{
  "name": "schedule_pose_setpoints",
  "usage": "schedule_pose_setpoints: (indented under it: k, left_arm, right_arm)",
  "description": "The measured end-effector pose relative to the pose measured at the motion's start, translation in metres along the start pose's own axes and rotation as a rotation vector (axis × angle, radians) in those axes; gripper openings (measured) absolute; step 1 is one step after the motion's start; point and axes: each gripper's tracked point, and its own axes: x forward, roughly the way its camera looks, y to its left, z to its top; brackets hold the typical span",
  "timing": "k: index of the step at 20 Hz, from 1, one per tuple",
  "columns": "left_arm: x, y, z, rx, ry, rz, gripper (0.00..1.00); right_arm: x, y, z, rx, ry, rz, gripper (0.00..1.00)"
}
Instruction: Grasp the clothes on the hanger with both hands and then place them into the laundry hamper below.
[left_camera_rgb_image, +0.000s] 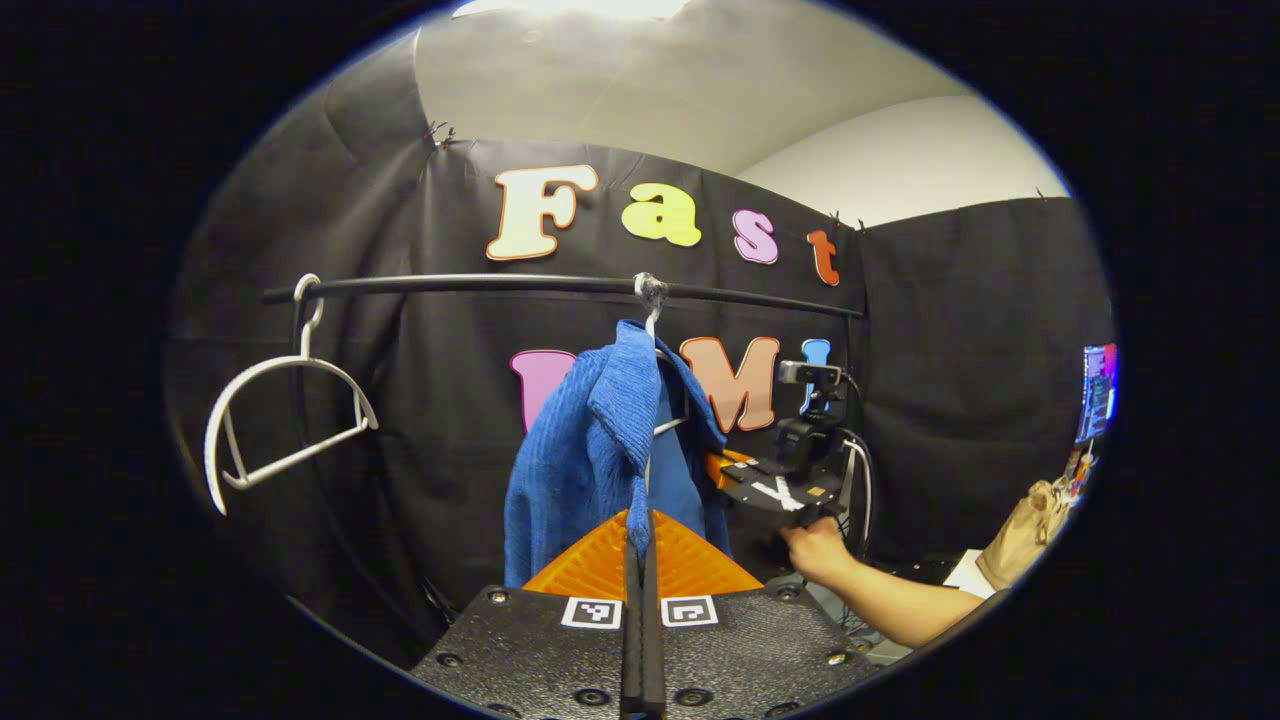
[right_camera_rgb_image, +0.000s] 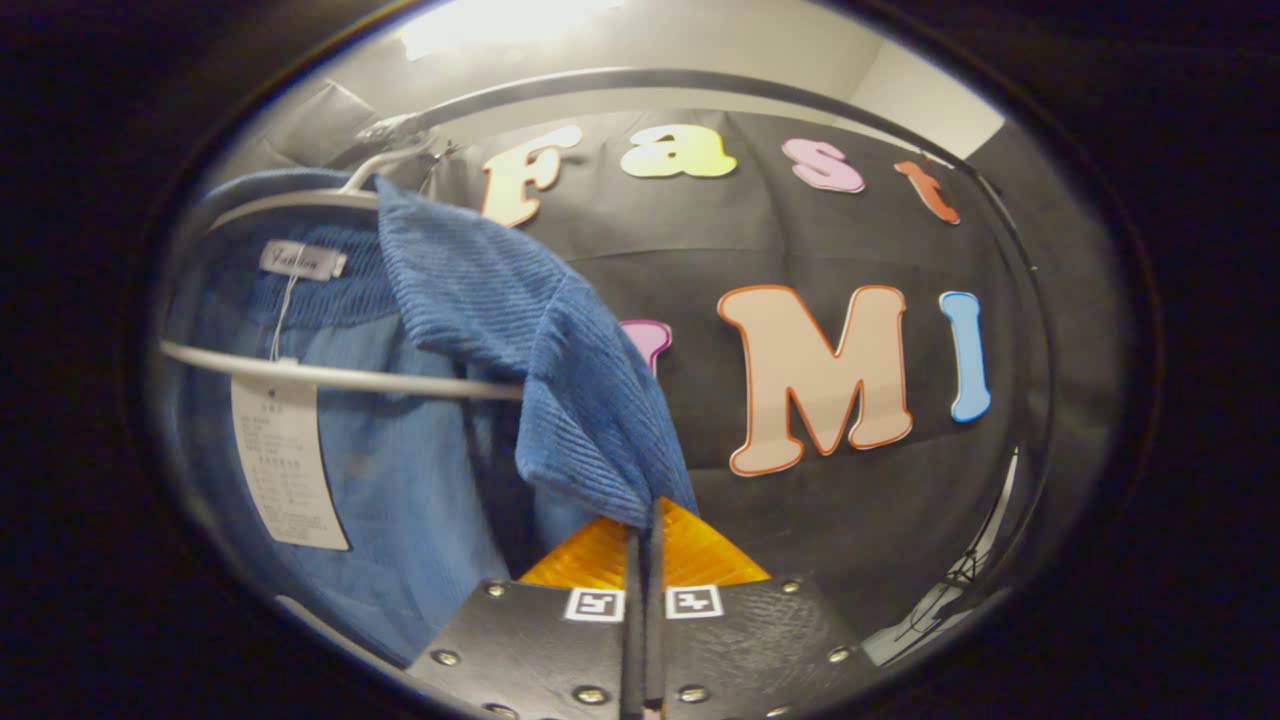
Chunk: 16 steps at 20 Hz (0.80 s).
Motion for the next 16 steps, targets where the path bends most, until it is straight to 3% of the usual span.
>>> schedule_pose_setpoints:
  k: [4, 9, 13, 14, 16]
  left_arm:
    - [-0.015, 0.024, 0.024, 0.076, -0.021, -0.004, 0.0]
    - [-0.012, 0.065, 0.048, 0.187, -0.029, 0.094, 0.0]
    - [-0.007, 0.085, 0.055, 0.281, -0.03, 0.15, 0.0]
    - [-0.005, 0.09, 0.062, 0.302, -0.051, 0.174, 0.0]
    - [-0.004, 0.097, 0.084, 0.369, -0.11, 0.218, 0.0]
  right_arm:
    - [0.0, -0.032, 0.023, -0.077, -0.033, -0.094, 0.0]
    - [0.004, -0.036, 0.042, -0.154, -0.056, -0.117, 0.0]
    - [0.011, -0.046, 0.053, -0.122, -0.084, -0.144, 0.01]
    - [0.012, -0.052, 0.058, -0.117, -0.1, -0.158, 0.04]
    - [0.02, -0.051, 0.067, -0.092, -0.107, -0.137, 0.0]
